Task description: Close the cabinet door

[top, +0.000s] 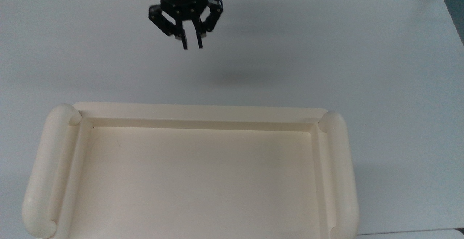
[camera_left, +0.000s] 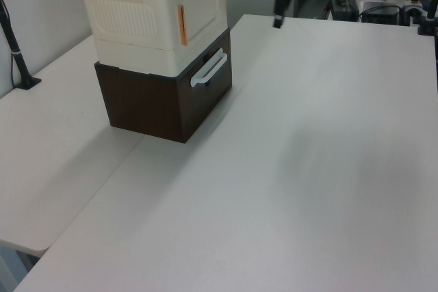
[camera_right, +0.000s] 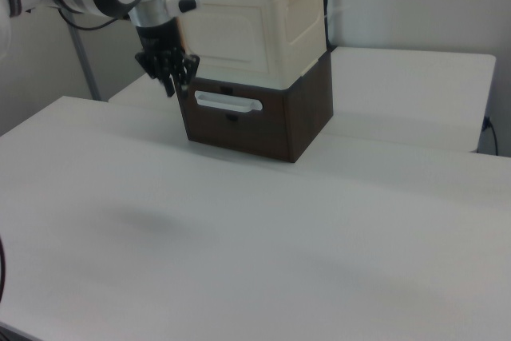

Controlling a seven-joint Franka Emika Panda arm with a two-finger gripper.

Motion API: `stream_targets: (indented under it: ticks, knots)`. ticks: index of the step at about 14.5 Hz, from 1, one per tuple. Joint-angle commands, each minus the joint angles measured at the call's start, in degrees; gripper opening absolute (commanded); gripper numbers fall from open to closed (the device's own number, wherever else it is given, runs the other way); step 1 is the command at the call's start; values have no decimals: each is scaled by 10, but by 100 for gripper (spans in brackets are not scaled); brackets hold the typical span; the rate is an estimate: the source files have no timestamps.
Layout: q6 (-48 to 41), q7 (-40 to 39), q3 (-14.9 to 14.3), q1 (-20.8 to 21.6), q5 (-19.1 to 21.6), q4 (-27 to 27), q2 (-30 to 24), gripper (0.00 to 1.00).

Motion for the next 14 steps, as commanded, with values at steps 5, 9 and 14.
stream_targets:
  ticks: [5, 9, 14]
  knots:
    - [-113, 152, 37, -85, -25, -56, -73, 100]
    - [-118, 156, 32, -82, -70, -41, -72, 100]
    - [-129, 151, 33, -82, -71, -40, -71, 100]
